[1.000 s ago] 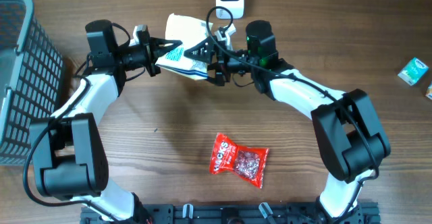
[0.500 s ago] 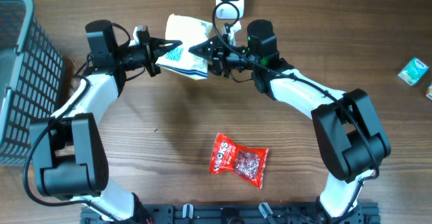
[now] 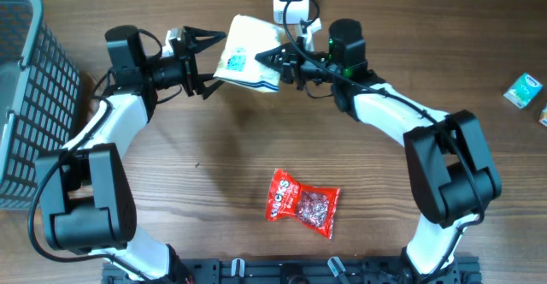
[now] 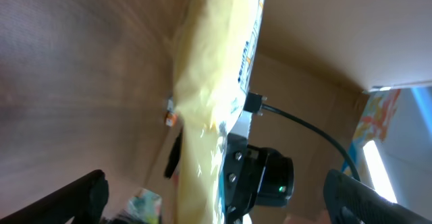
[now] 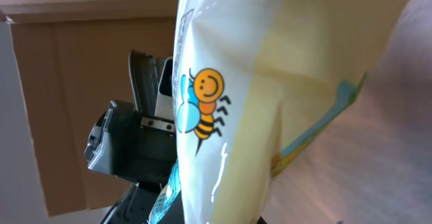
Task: Scan the item barcode
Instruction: 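Release the left gripper and hold the pack with the right gripper, then carry the wet-wipes pack with the right gripper to the right edge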
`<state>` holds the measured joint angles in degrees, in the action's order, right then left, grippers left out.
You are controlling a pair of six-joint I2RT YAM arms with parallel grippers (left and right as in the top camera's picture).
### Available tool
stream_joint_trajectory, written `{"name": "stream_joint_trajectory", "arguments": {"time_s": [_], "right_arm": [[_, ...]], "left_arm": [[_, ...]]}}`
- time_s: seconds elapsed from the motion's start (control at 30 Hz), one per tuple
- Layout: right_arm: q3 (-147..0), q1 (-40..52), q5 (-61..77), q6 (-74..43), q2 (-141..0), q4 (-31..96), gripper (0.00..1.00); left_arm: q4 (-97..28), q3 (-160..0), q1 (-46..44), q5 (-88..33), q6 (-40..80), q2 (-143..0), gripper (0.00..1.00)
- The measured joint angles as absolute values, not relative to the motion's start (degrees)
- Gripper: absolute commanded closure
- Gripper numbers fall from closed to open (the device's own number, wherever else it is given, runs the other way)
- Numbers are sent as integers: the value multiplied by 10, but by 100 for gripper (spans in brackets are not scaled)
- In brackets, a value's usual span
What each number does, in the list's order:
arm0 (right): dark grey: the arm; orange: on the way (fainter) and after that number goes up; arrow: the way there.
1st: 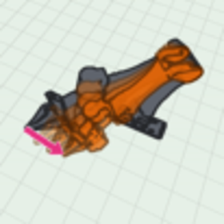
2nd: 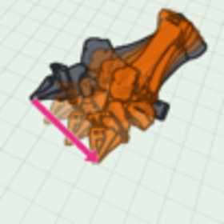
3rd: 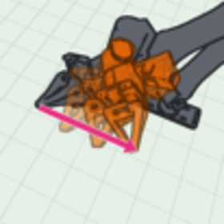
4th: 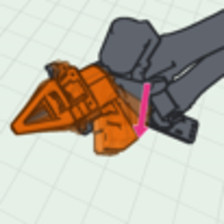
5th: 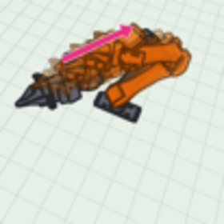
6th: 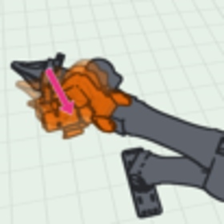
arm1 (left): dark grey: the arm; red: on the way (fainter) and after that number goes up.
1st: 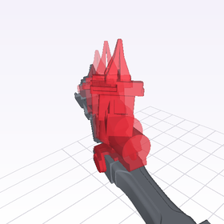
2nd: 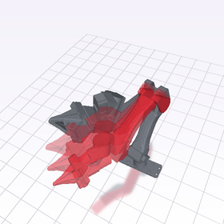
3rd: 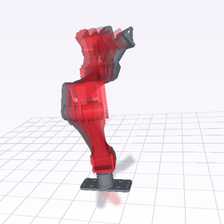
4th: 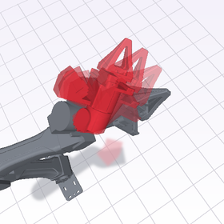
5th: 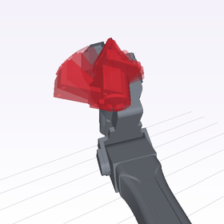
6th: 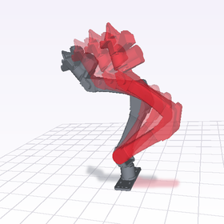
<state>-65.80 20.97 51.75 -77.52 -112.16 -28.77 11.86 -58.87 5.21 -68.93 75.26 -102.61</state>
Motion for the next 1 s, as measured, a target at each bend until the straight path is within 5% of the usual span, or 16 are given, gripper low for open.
{"name": "stream_joint_trajectory", "arguments": {"time_s": [0.13, 0.27, 0.4, 0.5, 0.7, 1.0], "right_arm": [[-660, 169, 529, -706, -1122, -247, 95], [-688, 126, 472, -561, -1118, 26, 96], [-754, 137, 256, -374, -1094, 284, 95], [-800, 167, 77, -280, -1062, 335, 96], [-825, 232, -245, -53, -1037, 249, 95], [-826, 266, -418, 353, -1112, -103, 96]], "left_arm": [[119, -589, 63, -689, 707, -1026, 0], [78, -590, 64, -680, 652, -1026, 0], [-46, -592, 64, -606, 583, -1025, 0], [-133, -593, 64, -516, 557, -1025, 0], [-185, -593, 64, -397, 540, -1025, 0], [-192, -593, 64, -319, 536, -1025, 0]]}}
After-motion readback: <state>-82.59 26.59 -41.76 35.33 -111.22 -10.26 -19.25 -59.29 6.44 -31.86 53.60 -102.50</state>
